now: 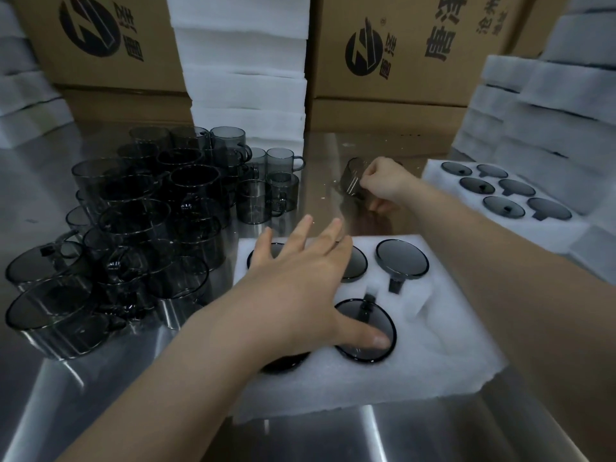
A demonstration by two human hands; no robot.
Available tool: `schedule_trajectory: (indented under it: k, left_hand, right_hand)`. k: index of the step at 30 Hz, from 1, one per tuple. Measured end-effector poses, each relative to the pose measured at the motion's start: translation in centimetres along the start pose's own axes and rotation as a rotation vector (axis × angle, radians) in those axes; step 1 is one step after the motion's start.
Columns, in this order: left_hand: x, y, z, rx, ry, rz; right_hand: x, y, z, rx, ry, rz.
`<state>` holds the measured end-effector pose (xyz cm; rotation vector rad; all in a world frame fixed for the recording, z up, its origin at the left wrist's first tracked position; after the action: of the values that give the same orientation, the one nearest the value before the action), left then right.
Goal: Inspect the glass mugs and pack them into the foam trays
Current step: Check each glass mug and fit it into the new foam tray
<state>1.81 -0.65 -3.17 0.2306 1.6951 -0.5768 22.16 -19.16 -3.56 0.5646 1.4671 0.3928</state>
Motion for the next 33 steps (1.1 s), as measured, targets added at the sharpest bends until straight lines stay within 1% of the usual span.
schedule_trajectory:
  k: [3, 7, 9, 11, 13, 15, 18, 20, 21, 23, 26, 28, 30, 32, 33]
  left_hand:
    - [0.1, -0.1, 0.1, -0.019, -0.012, -0.001]
    - [0.1, -0.1, 0.2, -0.023, -0.047, -0.023]
    - [0.1, 0.0, 0.2, -0.010, -0.053, -0.031]
    - [-0.2, -0.2, 0.1, -0.002, -0.072, -0.069]
    - [-0.7, -0.2, 0.1, -0.029, -0.166, -0.191]
    - [-1.3, 0.3, 0.4, -0.068, -0.348, -0.379]
    - [-1.9, 1.7, 1.0, -0.084, -0.614, -0.604]
    - [-2.2, 2.5, 1.4, -0.100, -0.707, -0.657]
    - [-2.4, 2.9, 1.5, -0.105, -0.728, -0.671]
    - [-2.4, 3.6, 1.6, -0.102, -0.717, -0.712]
    - [-2.2, 4.3, 1.6, -0.045, -0.661, -0.806]
    - [-2.2, 4.4, 1.3, 0.031, -0.652, -0.905]
    - [-2.2, 4.4, 1.3, 0.090, -0.650, -0.978]
    - [-2.1, 4.5, 1.4, 0.119, -0.648, -0.982]
    - [-2.0, 4.6, 1.4, 0.124, -0.652, -0.972]
  right_hand:
    - [-0.4, -0.5, -0.3, -0.030, -0.039, -0.042]
    - [-0.5, -1.0, -0.9, -0.124, -0.115, -0.108]
    - [-0.5, -1.2, -1.3, -0.149, -0.167, -0.066]
    - [-0.6, -1.3, -2.1, -0.152, -0.158, 0.071]
    - [-0.9, -1.4, -3.0, -0.141, -0.092, 0.284]
    - [-1.4, -1.2, -4.4, -0.148, -0.001, 0.453]
    - [-2.0, -0.1, -6.7, -0.228, 0.131, 0.603]
    - [-2.5, 1.1, -8.3, -0.290, 0.220, 0.641]
    - [-2.6, 1.7, -9.1, -0.320, 0.267, 0.655]
    - [-2.4, 2.8, -10.9, -0.388, 0.336, 0.681]
    - [-2.0, 3.8, -12.8, -0.480, 0.318, 0.671]
    - [-1.9, 3.9, -13.3, -0.482, 0.341, 0.711]
    - [-1.9, 3.5, -13.4, -0.438, 0.450, 0.801]
    - [-1.6, 3.1, -13.4, -0.419, 0.524, 0.808]
    - [-1.4, 3.0, -13.4, -0.421, 0.532, 0.786]
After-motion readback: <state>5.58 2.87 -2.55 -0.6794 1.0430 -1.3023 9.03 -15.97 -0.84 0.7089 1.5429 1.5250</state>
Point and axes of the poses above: each hand's wrist, its own z-axis towards the middle knuckle, its own x-axis out of the palm, y = z × x, the point moved 1 cm from there along z, towards the middle knuckle, and after that the axes turned 3 degrees about x, right-handed, at the moved point
